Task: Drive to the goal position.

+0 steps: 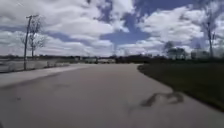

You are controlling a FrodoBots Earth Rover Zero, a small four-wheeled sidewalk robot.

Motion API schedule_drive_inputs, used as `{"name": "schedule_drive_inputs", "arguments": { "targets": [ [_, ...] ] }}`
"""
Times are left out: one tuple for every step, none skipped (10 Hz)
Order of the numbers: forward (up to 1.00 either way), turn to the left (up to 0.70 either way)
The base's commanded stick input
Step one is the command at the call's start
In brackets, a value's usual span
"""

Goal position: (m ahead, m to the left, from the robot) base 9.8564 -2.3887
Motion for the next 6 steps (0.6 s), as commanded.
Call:
{"name": "schedule_drive_inputs", "arguments": {
  "targets": [
    [1.00,-0.27],
    [1.00,-0.27],
    [1.00,-0.27],
    [1.00,-0.20],
    [1.00,-0.05],
    [1.00,0.00]
  ]
}}
